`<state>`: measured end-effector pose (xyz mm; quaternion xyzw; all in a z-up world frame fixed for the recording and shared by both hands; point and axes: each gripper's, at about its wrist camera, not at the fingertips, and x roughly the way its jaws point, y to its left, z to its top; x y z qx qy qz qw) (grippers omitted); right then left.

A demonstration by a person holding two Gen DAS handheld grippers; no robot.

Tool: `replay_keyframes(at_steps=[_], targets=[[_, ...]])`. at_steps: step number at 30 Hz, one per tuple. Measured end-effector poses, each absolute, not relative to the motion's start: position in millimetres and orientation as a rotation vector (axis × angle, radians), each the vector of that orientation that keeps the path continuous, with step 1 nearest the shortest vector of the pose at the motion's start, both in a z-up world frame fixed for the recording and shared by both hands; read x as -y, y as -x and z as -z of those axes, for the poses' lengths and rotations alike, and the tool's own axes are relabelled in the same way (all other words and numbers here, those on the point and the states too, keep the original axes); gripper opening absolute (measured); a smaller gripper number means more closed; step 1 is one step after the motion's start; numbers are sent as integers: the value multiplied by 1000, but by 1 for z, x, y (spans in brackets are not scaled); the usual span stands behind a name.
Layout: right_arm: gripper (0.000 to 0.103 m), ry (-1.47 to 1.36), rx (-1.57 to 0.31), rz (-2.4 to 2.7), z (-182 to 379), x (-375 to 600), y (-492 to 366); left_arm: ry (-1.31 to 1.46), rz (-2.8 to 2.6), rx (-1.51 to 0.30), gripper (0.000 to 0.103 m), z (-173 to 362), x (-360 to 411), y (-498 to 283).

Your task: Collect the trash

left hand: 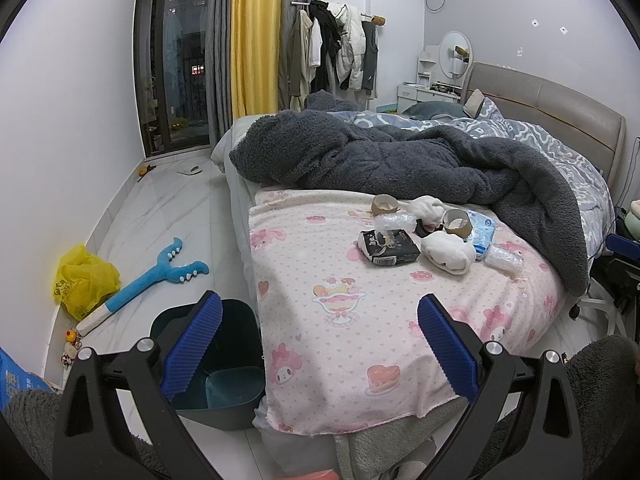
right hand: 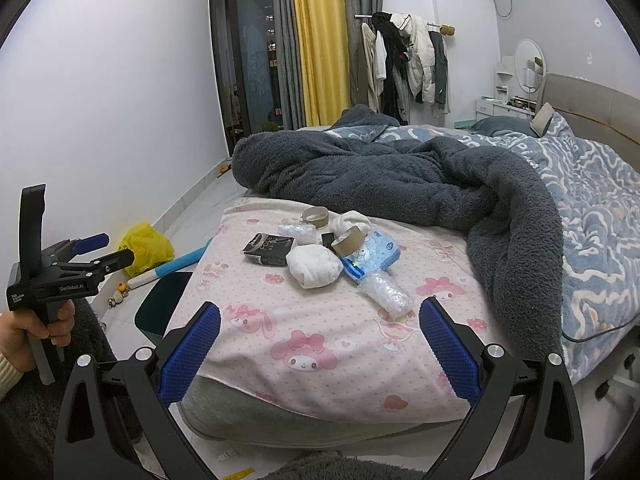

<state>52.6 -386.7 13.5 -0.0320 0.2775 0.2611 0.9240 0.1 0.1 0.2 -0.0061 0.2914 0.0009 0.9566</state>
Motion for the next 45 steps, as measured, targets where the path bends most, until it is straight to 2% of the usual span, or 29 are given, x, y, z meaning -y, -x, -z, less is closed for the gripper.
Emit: replay_keyframes(at_steps=[45], targets=[[100,60,-579,-540,-9,385,-53,15,-1,-595,100,0,-1,-1]])
